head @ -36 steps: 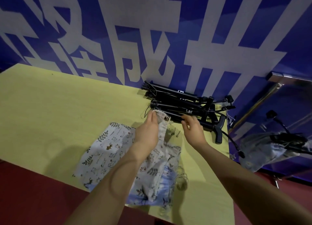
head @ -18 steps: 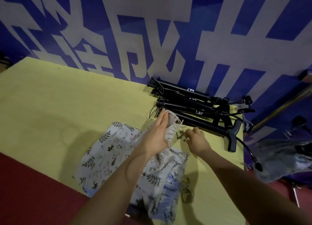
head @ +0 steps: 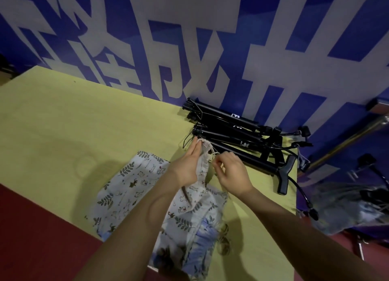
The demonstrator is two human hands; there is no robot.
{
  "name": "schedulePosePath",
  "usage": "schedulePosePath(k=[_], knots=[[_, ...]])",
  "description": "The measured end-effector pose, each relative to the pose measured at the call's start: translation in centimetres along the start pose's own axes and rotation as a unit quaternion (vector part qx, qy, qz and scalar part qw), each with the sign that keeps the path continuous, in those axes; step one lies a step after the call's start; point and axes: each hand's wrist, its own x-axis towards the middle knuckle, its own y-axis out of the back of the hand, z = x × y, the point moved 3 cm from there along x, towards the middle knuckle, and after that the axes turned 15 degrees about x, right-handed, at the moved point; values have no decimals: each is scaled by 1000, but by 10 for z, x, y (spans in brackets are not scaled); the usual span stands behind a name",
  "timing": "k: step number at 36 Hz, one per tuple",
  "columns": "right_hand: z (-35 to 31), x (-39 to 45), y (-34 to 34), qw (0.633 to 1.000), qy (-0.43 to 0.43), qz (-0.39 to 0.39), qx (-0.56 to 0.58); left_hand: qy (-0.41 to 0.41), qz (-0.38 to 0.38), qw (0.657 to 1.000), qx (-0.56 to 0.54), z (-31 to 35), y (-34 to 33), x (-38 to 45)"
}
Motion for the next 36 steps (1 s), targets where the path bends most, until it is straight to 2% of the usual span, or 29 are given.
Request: schedulePosePath(k=[3,6,9,15,17,19,22,30,36], knots=[[-15,6,-8,999,16,28,27,7,1,1000,16,-6,8,-3],[-25,9,-15,989,-45,63,122,9,13,1000,3,-17,12,-6],[-33,12,-22,976,-94,16,195,-3,25,999,-31,-22,20,-13],[-50,25,-21,955,-150,-58,248,-19,49,997,-54,-21,38,-21],[-55,28,-18,973,-119,-65,189,-10,54,997,-45,-26,40,-20],[-55,31,-15,992,-75,-65,75,5,59,998,-21,-31,45,-23],[-52,34,-8,993,-73,-92,-28,31,50,998,6,-31,55,-32],[-51,38,-7,979,-90,-180,-3,22,55,998,14,-29,50,-29],[-41,38,-1,980,-81,-172,-65,47,60,996,51,-17,54,-27]])
